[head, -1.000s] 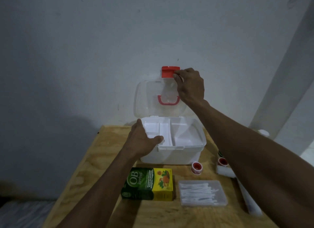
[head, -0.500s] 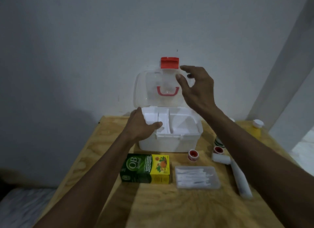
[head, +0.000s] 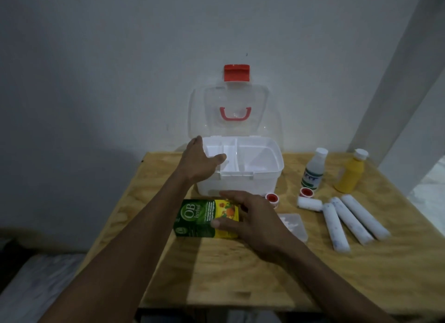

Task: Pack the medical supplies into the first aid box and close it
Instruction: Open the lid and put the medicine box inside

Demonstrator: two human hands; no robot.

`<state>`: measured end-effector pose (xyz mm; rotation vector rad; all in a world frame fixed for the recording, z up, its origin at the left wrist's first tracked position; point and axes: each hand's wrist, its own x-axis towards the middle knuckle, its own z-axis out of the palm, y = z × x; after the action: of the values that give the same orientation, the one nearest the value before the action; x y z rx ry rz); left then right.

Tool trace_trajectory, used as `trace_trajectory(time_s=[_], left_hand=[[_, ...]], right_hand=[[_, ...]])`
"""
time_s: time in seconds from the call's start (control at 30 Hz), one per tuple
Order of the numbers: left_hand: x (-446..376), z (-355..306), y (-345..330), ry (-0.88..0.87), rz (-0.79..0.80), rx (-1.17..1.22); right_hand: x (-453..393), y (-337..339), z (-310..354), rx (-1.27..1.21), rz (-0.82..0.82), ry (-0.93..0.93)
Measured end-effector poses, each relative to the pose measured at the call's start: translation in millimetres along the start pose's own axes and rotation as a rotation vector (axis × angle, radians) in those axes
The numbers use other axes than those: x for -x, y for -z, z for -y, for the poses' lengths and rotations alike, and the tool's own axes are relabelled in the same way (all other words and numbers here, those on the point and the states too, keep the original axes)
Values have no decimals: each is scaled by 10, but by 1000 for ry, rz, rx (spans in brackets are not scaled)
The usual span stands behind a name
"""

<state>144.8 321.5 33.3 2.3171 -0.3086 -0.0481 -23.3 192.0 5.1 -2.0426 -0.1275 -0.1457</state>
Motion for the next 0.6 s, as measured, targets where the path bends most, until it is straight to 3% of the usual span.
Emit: trace_trajectory(time_s=[0.23,0.6], left_hand=[[19,-11,-6,26,4,-5],[137,-129,27,-1,19,-99]], right_hand=[[-71,-22,-2,214,99,72],[166,403,201,295,7,65]])
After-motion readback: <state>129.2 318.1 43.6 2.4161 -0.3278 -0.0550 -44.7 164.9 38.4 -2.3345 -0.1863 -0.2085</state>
